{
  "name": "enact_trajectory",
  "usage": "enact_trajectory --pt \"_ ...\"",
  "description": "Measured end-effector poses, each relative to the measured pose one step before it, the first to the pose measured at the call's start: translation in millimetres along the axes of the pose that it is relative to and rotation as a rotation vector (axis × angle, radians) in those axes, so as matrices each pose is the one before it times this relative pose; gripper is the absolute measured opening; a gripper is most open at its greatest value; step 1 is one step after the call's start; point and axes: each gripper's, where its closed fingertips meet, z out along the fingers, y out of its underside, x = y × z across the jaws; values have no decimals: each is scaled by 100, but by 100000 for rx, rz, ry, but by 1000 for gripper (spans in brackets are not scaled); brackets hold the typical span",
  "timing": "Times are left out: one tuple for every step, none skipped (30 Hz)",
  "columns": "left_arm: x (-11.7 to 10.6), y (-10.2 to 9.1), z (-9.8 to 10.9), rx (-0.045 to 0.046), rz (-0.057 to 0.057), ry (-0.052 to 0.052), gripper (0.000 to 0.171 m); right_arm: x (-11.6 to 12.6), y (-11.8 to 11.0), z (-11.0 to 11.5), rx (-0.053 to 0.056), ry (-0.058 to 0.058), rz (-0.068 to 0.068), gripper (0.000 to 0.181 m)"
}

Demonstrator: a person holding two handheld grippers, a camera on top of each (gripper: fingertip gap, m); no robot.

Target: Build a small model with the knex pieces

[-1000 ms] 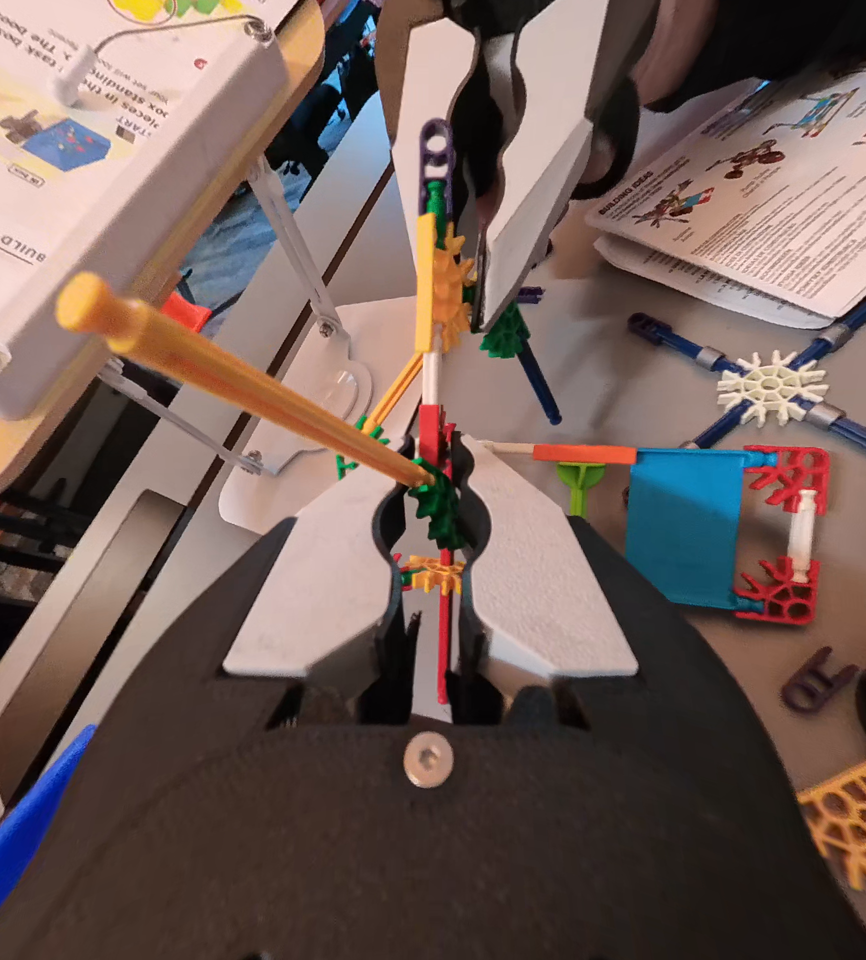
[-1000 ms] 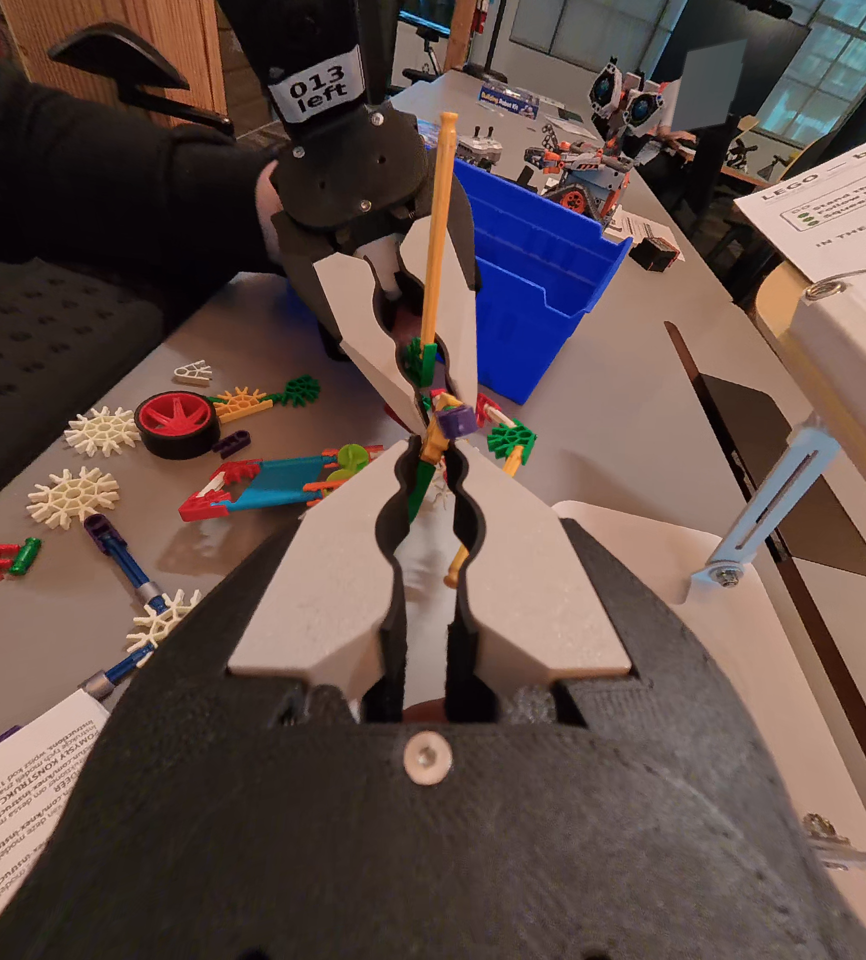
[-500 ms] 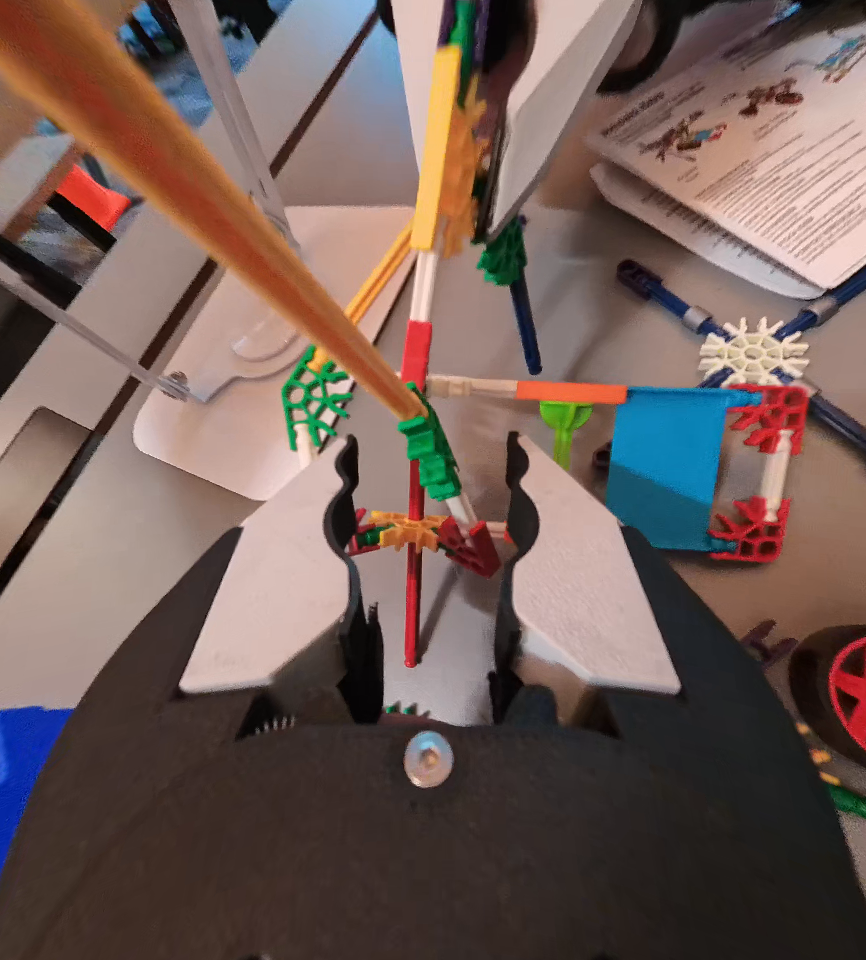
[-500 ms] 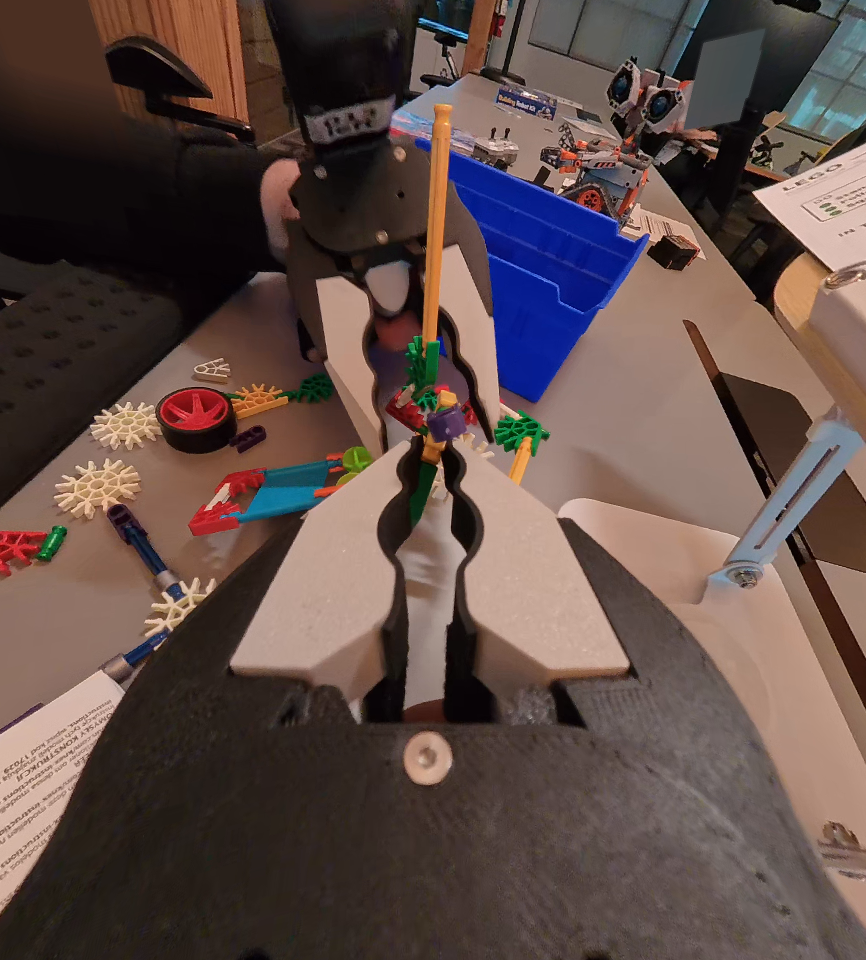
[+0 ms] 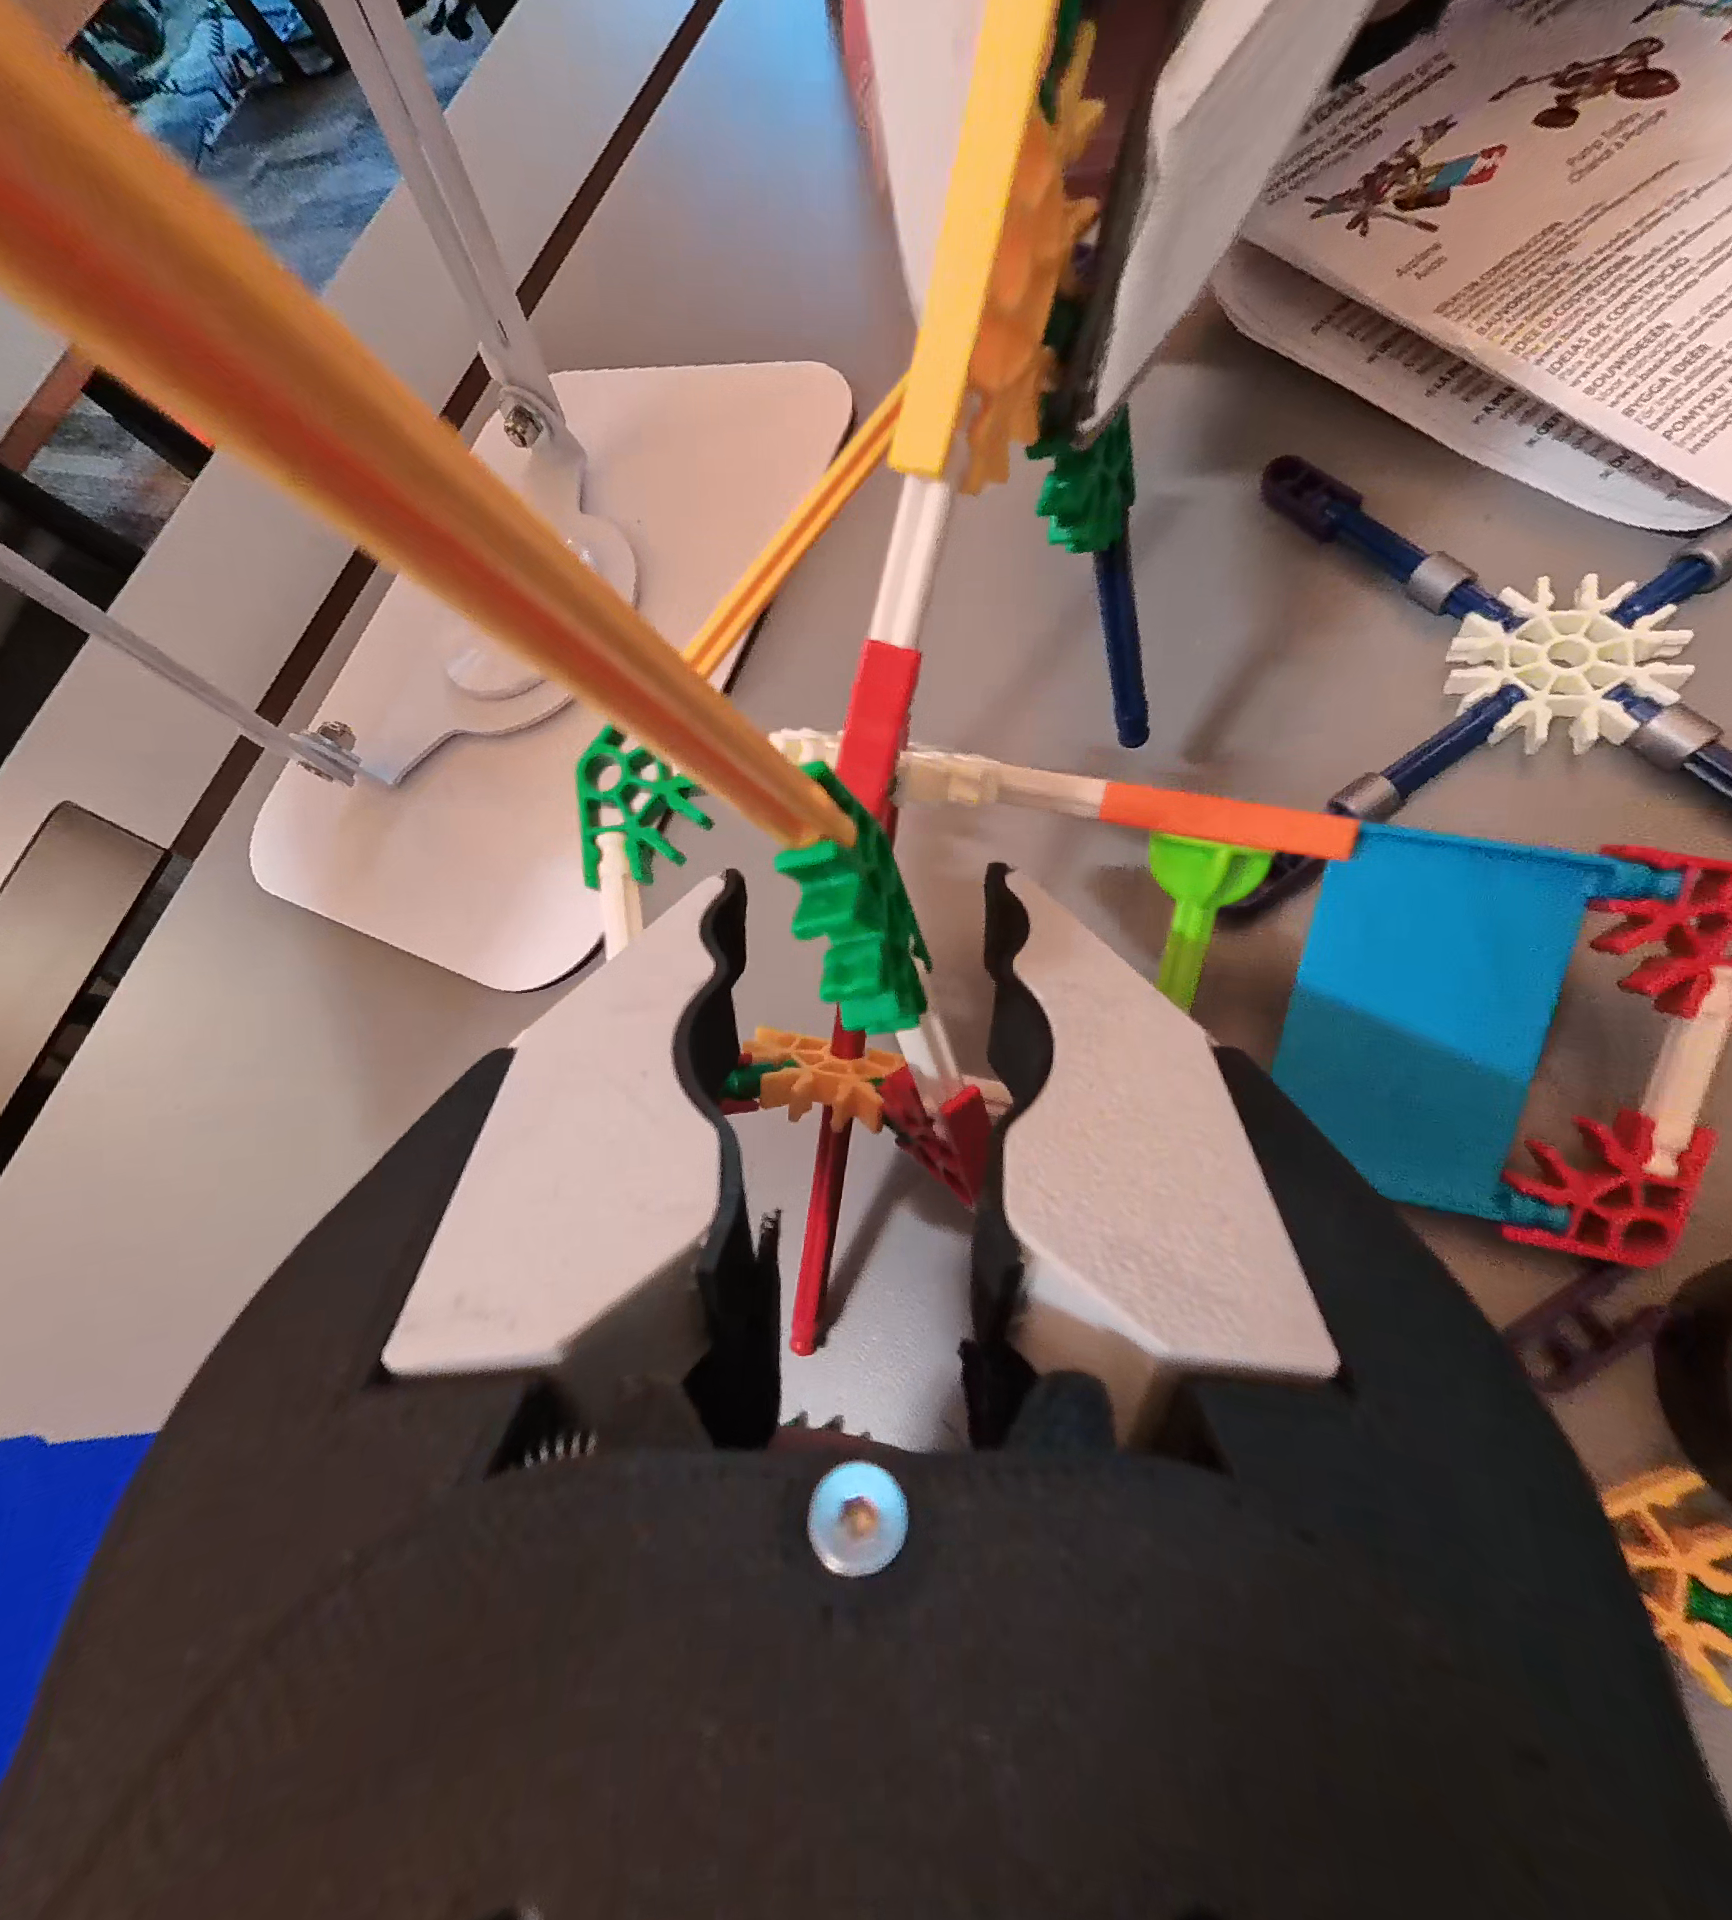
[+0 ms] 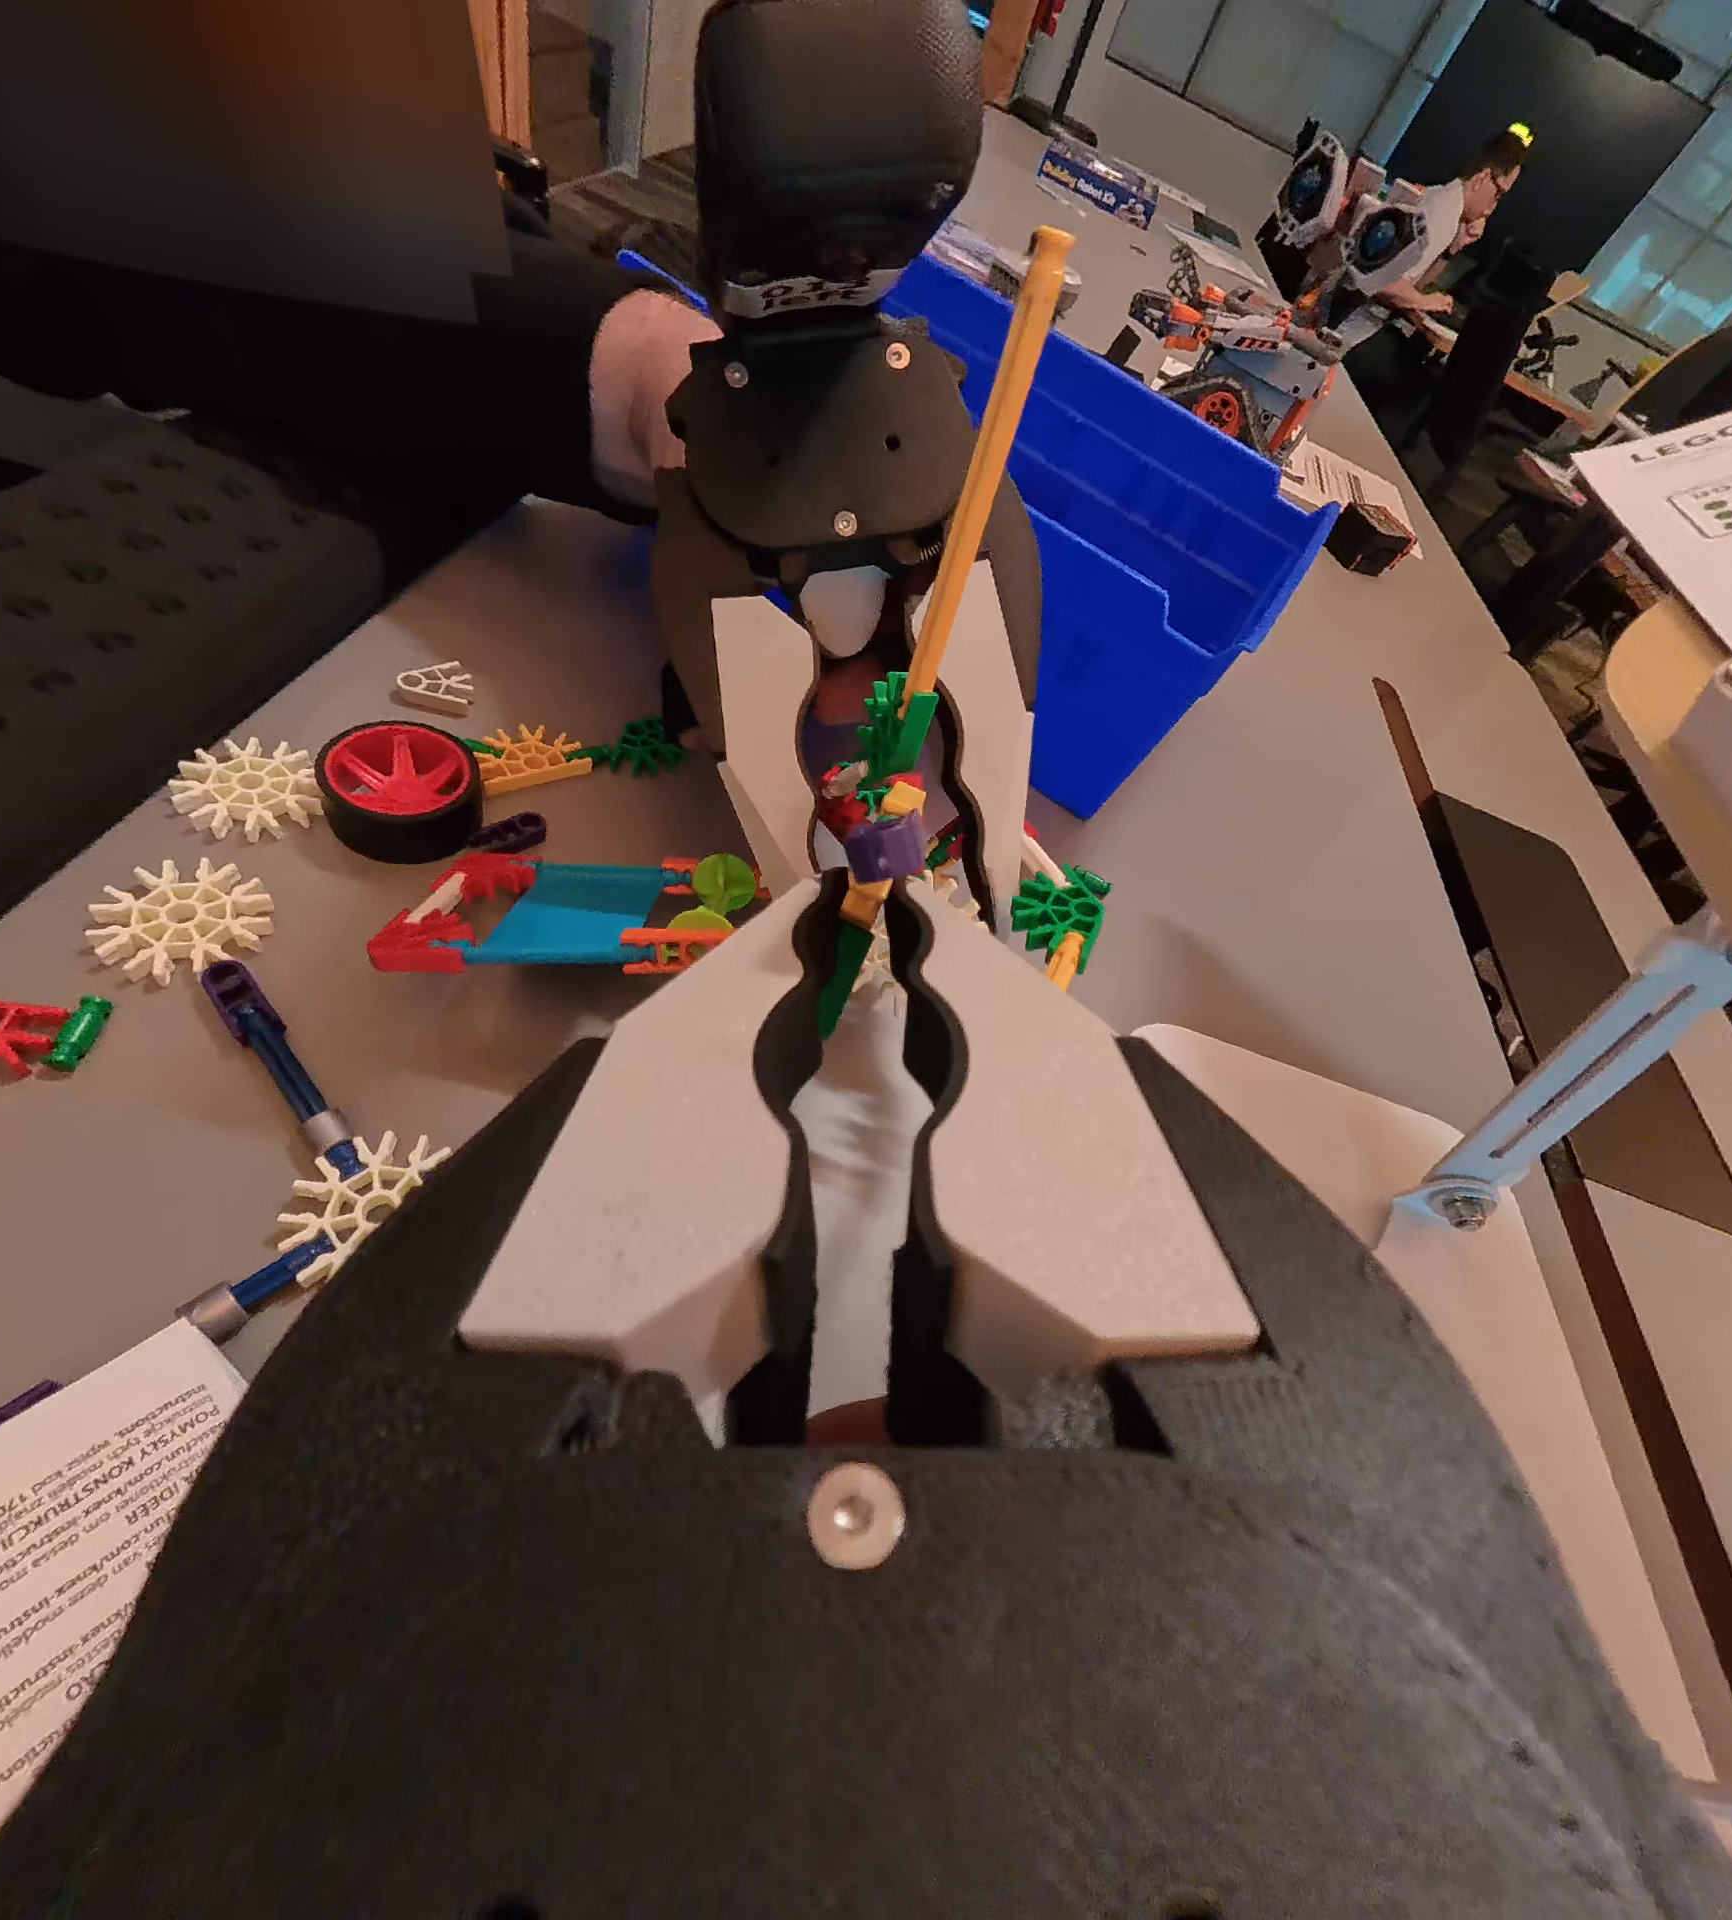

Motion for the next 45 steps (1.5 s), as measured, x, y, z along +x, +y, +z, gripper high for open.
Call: enact_trajectory --pt "-66 -33 22 291 -98 -372 44 -53 -108 25 -25 545 -1701 6" --pt "0 -19 17 42 120 17 44 -68 -116 57 -88 478 -1542 6" --pt "30 3 -2 21 270 195 43 -144 -86 56 -311 -248 -836 6" --pt "7 -19 -18 319 -81 134 41 -154 -73 34 -326 -527 -664 6" --pt "4 -13 7 350 -314 230 41 -61 -34 7 -294 -84 -727 6" --pt "30 -3 -8 222 -273 458 42 12 23 -13 -294 141 -396 6" --pt "-20 -3 9 232 -216 153 42 25 66 -40 -232 -19 41 6" --pt "-38 24 27 60 -237 -13 42 59 70 -33 -151 35 193 6" --pt "-11 20 15 27 -295 112 42 89 64 -33 -116 215 434 6" --pt "-59 -14 -81 45 -2 -51 43 133 43 -23 -39 404 699 7" --pt "-149 -7 -138 7 -77 -477 42 223 34 -65 138 664 968 6" --pt "-106 -21 -164 232 -301 -62 43 247 38 -88 382 725 1187 6" --pt "-61 -46 -180 329 136 9 44 197 79 -105 368 307 1176 6" --pt "-60 -11 -162 -242 451 -317 45 139 148 -81 73 -30 1012 5" --pt "15 11 -142 -717 273 52 45 124 174 -59 -11 -40 967 5" --pt "125 -49 -138 -156 295 726 42 101 110 -40 324 -63 1046 5" --pt "59 25 -108 -258 357 196 40 95 57 -52 455 -17 973 5" --pt "-54 166 -95 -1004 469 -243 36 99 80 -69 45 135 473 5" --pt "-77 153 -117 -526 341 -72 32 116 89 -90 -266 238 -15 5" --pt "-17 21 -123 402 -324 587 31 104 58 -97 -58 195 107 5" --pt "-112 -95 -75 806 -1173 80 30 92 -21 -96 363 174 353 5" --pt "-96 -123 -39 455 -1370 -153 31 61 -46 -84 427 131 178 5" --pt "82 -109 -45 270 32 370 31 11 5 -55 58 -55 -121 5" --pt "53 -60 -41 71 1046 -107 29 46 104 -37 -334 73 -145 5" --pt "47 43 -1 -365 766 -226 24 127 170 -48 -506 389 186 5" --pt "34 87 44 -577 194 -24 21 155 204 -58 -411 338 538 5" --pt "34 40 55 -198 190 96 14 153 193 -71 -139 266 653 5" --pt "-23 -15 52 183 -106 -202 11 167 188 -58 -111 303 687 5" --pt "-13 3 59 126 -313 43 11 148 223 -55 -286 244 640 5" --pt "14 5 49 199 -405 236 11 115 229 -51 -286 58 581 5" --pt "-1 10 44 263 -344 268 11 114 250 -34 -388 -19 695 5" --pt "-7 5 59 258 -548 231 12 131 279 -31 -548 76 774 5" --pt "8 -19 48 412 -450 305 11 96 250 -28 -452 -78 749 5" --pt "-4 -10 74 270 -339 81 11 81 188 -30 -290 -61 431 5" --pt "-32 -11 77 138 -326 -64 11 117 207 -17 -677 428 -68 6" --pt "24 -55 58 372 -624 229 11 163 247 8 -1212 695 -152 6" --pt "35 -40 46 353 -816 557 11 143 234 -8 -1059 508 197 6" --pt "-2 -3 33 235 -574 264 11 108 156 -11 -435 182 681 7" --pt "-81 -7 29 160 -513 -268 12 108 108 -12 -290 198 817 7" --pt "-3 -29 39 80 -523 82 12 106 139 18 -663 304 604 7" --pt "61 38 58 -204 -110 307 12 52 98 6 -536 193 83 7" --pt "66 50 67 -226 250 96 12 49 63 8 -223 434 -563 7" --pt "10 69 90 -490 -289 -78 12 43 63 13 -347 405 -511 7" --pt "83 20 67 -191 -547 608 12 -6 65 18 -236 9 -357 7" --pt "114 -51 15 398 -498 758 11 48 30 -13 -18 442 -909 7"
